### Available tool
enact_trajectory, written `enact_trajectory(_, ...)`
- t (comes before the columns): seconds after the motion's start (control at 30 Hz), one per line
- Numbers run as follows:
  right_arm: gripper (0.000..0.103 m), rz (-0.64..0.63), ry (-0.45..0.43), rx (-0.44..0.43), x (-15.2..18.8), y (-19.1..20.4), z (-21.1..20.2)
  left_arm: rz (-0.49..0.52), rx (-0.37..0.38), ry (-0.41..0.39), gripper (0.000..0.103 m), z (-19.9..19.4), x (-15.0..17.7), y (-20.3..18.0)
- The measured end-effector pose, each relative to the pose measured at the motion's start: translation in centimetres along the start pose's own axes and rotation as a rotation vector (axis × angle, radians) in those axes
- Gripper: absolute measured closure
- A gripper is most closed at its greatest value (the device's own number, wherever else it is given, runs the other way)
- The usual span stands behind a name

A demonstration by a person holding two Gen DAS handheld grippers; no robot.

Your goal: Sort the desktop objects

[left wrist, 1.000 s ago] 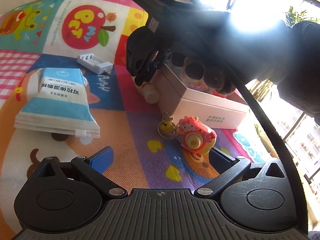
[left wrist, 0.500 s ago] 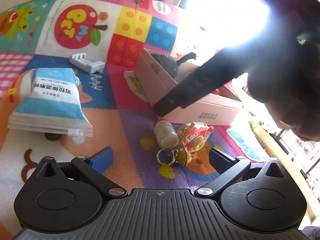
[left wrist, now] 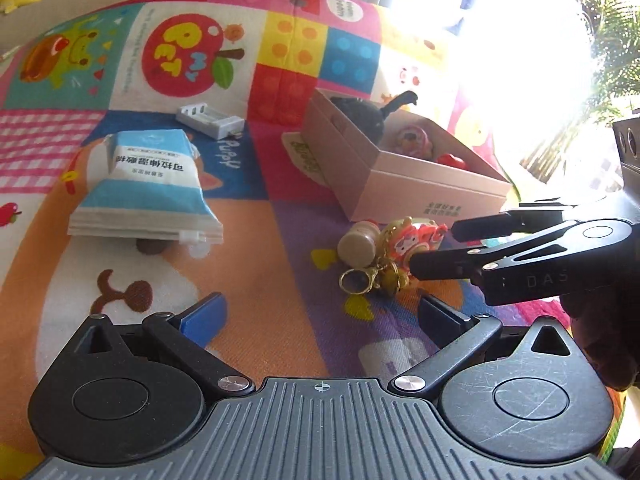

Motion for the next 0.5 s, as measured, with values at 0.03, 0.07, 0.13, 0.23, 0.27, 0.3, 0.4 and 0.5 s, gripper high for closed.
enact_trajectory(0.03, 0.03, 0.008, -0.017, -0.014, 0.0, 0.1, 0.2, 0.004, -0.014, 0.008, 0.0, -0.2, 0.1, -0.1)
enact_trajectory(0.07, 0.03, 0.019, -0.032, -0.031, 0.0, 0.1, 0.5, 0.007, -0.025, 0.014, 0.0, -0.4, 0.2, -0.1)
enact_trajectory(0.13, 0.03, 0.05, -0.041, -0.046, -0.3, 0.0, 1.3, 0.01, -0.049, 0.024, 0.0, -0.7, 0.2, -0.3)
enact_trajectory(0.23, 0.036, 0.093, -0.027, -0.076, -0.5, -0.4, 2.1, 0.014, -0.072, 0.031, 0.0, -0.8, 0.2, -0.7)
enact_trajectory(0.27, 0.039, 0.091, -0.024, -0.077, -0.5, -0.5, 2.1, 0.016, -0.076, 0.032, 0.0, -0.8, 0.1, -0.9)
enact_trajectory(0.3, 0.039, 0.095, -0.021, -0.083, -0.4, -0.6, 1.8, 0.021, -0.077, 0.031, 0.0, -0.8, 0.0, -1.2)
enact_trajectory(0.4, 0.039, 0.137, -0.016, -0.106, 0.3, -1.6, 0.5, 0.042, -0.077, 0.032, 0.0, -0.7, -0.3, -2.0)
enact_trajectory(0.5, 0.039, 0.185, 0.03, -0.126, 1.4, -3.0, -1.6, 0.064, -0.078, 0.028, 0.0, -0.4, -0.5, -2.8)
Point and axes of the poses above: each gripper's, at about its wrist camera, not at the fingertips, and z roughly the way its jaws point, y to its left, x to its underside, the point moved 3 cm from there along z, roughly the way its jaws point, and after that the axes turned 2 degrees about -x, right-handed, at the moved point
